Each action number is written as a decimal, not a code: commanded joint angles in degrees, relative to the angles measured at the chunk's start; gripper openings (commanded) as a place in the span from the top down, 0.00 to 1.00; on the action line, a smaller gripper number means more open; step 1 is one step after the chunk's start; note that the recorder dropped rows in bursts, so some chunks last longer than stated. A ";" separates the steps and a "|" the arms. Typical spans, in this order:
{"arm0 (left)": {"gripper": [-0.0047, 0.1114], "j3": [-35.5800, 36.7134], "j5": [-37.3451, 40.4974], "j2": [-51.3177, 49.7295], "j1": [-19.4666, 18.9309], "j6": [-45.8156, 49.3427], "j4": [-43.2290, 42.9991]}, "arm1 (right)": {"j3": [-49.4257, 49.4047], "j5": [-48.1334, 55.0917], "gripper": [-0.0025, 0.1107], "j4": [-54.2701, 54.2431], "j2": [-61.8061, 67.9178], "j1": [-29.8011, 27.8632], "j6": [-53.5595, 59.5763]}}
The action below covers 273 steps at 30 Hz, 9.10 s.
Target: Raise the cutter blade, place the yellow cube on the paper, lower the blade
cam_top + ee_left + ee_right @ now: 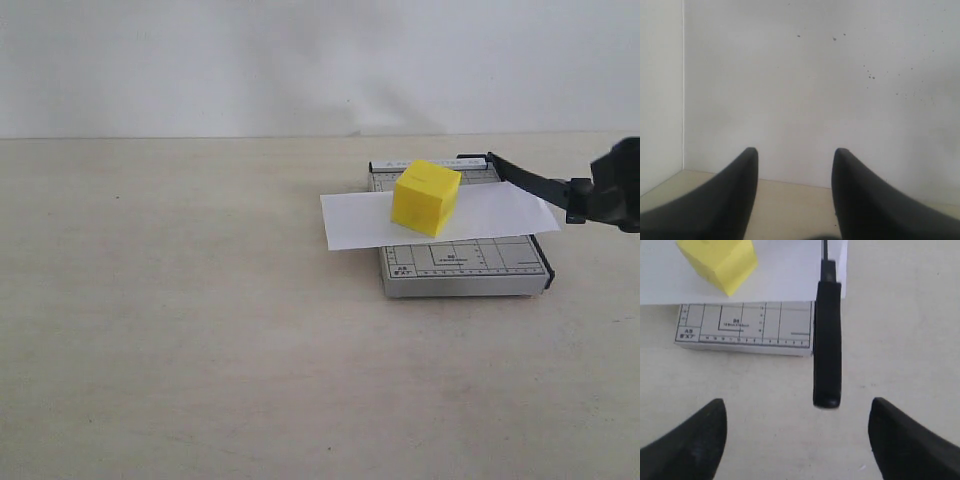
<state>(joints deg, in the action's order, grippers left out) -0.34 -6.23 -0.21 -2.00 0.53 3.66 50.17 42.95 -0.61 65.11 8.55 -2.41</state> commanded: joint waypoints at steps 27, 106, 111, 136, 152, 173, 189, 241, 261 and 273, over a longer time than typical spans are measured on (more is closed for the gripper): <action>0.92 0.34 16.95 0.21 -0.14 0.54 -0.07 | 16.56 14.79 0.36 2.06 20.78 0.03 3.87; 0.92 0.34 30.30 0.21 -0.14 -0.53 -13.98 | -15.87 -19.37 0.94 1.23 20.58 0.03 5.35; 0.92 0.34 30.29 0.21 -0.14 -0.53 -13.98 | -15.87 -18.85 0.65 0.99 19.22 0.03 5.96; 0.92 0.34 30.15 0.21 -0.14 -0.53 -13.98 | -15.87 -34.98 0.95 -1.74 -19.96 0.03 10.10; 0.92 0.34 30.15 0.21 -0.14 -0.53 -13.98 | -26.98 -25.21 0.98 -2.12 -53.36 0.03 7.83; 0.92 0.34 30.15 0.21 -0.14 -0.53 -13.98 | -28.81 -15.65 0.98 -2.02 -64.75 0.03 7.02; 0.92 0.34 30.15 0.21 -0.14 -0.53 -13.98 | -42.17 -32.82 0.98 -2.12 -65.11 0.03 6.79; 0.92 0.34 30.03 0.21 -0.14 -0.53 -13.98 | -50.17 -32.83 0.98 -1.56 -65.11 0.03 2.41; 0.92 0.34 30.03 0.21 -0.14 -0.53 -13.98 | -50.17 -32.83 0.98 -1.56 -65.11 0.03 2.41; 0.92 0.34 30.03 0.21 -0.14 -0.53 -13.98 | -50.17 -32.83 0.98 -1.56 -65.11 0.03 2.41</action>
<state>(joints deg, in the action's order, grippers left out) 0.03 24.03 -0.21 -2.00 0.46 -10.29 -0.03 10.19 -2.40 0.32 8.55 0.00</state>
